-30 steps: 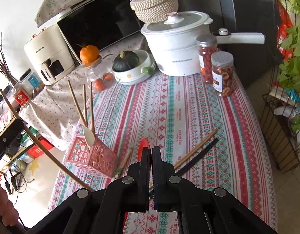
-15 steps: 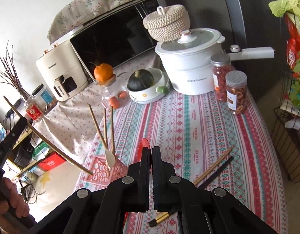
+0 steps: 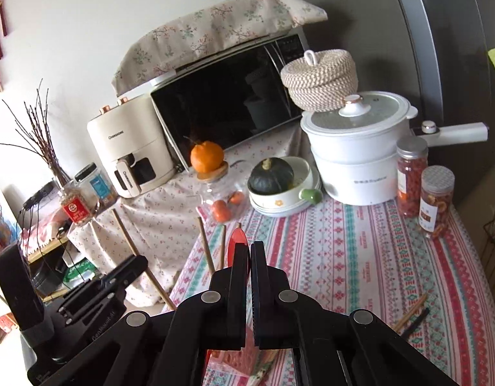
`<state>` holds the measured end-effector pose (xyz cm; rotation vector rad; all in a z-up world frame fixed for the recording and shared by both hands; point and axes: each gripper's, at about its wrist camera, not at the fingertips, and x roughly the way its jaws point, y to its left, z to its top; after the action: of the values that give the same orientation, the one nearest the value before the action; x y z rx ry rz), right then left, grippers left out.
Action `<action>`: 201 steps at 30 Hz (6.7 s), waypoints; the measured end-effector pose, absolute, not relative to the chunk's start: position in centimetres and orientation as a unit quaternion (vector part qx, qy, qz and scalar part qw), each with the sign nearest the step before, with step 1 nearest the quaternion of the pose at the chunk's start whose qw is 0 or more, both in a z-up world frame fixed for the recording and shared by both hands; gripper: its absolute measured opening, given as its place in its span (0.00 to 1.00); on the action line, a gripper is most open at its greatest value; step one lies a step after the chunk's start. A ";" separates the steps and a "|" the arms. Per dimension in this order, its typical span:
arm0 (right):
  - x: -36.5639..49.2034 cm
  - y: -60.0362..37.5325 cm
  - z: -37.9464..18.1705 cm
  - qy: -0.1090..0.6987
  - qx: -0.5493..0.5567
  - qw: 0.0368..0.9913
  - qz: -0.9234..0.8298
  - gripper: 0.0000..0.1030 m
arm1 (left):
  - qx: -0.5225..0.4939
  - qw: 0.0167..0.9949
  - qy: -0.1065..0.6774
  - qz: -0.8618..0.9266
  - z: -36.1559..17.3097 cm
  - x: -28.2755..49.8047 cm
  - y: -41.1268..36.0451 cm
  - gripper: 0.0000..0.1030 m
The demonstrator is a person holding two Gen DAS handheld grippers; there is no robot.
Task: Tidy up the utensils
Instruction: 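Carry the red spoon and bamboo chopstick into the pink basket and open both tools, then grasp one black gold-tipped chopstick with the right tool, then grasp the bamboo chopstick pair with the left tool while the right tool holds the black chopstick, then lower the bamboo pair into the pink basket and open the left tool while the right holds the black chopstick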
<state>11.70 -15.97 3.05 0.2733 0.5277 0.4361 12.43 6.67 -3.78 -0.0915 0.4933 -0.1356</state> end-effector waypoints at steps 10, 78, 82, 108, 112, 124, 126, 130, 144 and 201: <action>11.4 -12.2 2.7 0.196 0.077 0.960 0.186 0.01 | -0.059 0.956 0.275 -0.078 -2.8 11.6 6.8 0.24; 21.5 -26.4 -17.8 0.589 0.172 0.790 -0.006 0.32 | -0.009 0.830 0.544 -0.124 -13.6 9.8 -0.5 0.75; 21.9 -25.1 -17.8 0.593 0.126 0.795 -0.022 0.29 | -0.005 0.828 0.545 -0.128 -13.8 9.8 -0.6 0.75; 19.7 -28.1 -18.5 0.632 0.088 0.769 0.036 0.07 | 0.037 0.843 0.520 -0.136 -12.8 8.8 -1.7 0.75; 19.5 -29.2 -18.2 0.629 0.101 0.770 0.029 0.07 | 0.050 0.840 0.519 -0.151 -12.6 8.5 -3.1 0.75; 16.3 -31.9 -15.0 0.597 0.133 0.789 0.049 0.06 | 0.111 0.819 0.516 -0.223 -12.8 12.5 -11.5 0.31; 16.1 -32.3 -15.1 0.598 0.138 0.788 0.053 0.06 | 0.108 0.813 0.529 -0.219 -13.8 15.0 -12.9 0.30; 15.8 -32.2 -15.2 0.600 0.139 0.785 0.059 0.06 | 0.084 0.803 0.550 -0.214 -15.9 19.8 -15.1 0.20; 16.0 -33.3 -15.3 0.603 0.148 0.781 0.075 0.07 | 0.103 0.790 0.571 -0.198 -19.8 27.8 -21.3 0.17; 8.8 -23.8 0.1 0.333 0.114 0.921 0.168 0.04 | -0.067 0.974 0.188 -0.105 4.5 4.8 5.6 0.08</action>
<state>8.81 -23.80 0.10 0.2337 0.6833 0.3444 4.75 5.57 4.49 -0.1347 0.3794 -0.2122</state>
